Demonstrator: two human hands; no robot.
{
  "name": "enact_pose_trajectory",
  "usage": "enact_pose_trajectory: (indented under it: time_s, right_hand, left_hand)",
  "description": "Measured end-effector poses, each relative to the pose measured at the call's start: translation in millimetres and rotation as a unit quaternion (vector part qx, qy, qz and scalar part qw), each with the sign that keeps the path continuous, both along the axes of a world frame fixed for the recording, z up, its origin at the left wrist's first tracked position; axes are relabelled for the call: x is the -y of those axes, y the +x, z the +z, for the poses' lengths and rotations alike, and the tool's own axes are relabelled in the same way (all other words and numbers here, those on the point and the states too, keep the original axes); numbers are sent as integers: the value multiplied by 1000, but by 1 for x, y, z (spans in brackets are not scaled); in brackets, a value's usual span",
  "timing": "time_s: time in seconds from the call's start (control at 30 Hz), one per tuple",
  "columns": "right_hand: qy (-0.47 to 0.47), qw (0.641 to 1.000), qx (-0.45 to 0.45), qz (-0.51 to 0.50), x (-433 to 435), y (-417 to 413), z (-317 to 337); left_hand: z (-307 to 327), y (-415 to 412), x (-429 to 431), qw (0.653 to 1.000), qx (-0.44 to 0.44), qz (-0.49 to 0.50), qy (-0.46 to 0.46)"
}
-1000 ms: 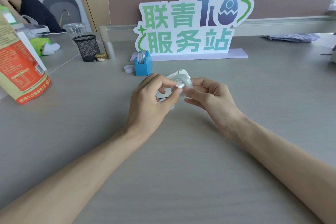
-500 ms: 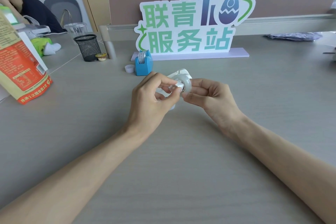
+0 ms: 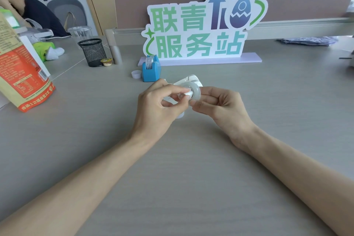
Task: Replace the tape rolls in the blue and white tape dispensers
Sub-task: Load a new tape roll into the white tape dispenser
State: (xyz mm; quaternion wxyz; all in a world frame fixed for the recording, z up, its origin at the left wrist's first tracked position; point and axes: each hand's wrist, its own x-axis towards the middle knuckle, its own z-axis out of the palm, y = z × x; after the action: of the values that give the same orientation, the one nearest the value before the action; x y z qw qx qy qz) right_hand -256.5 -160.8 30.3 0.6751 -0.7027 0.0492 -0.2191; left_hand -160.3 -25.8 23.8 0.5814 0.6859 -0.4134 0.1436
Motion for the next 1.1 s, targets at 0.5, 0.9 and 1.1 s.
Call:
enact_pose_trajectory:
  time_s: [0.5, 0.9, 1.1]
  right_hand:
    - [-96, 994, 19, -37, -3, -1, -5]
    - [-178, 981, 21, -70, -5, 4, -11]
    - [-114, 991, 27, -58, -3, 1, -7]
  left_hand:
    - [-4, 4, 2, 1000, 14, 17, 19]
    - [-5, -2, 3, 1000, -13, 12, 11]
    - [2, -6, 1, 996, -93, -19, -4]
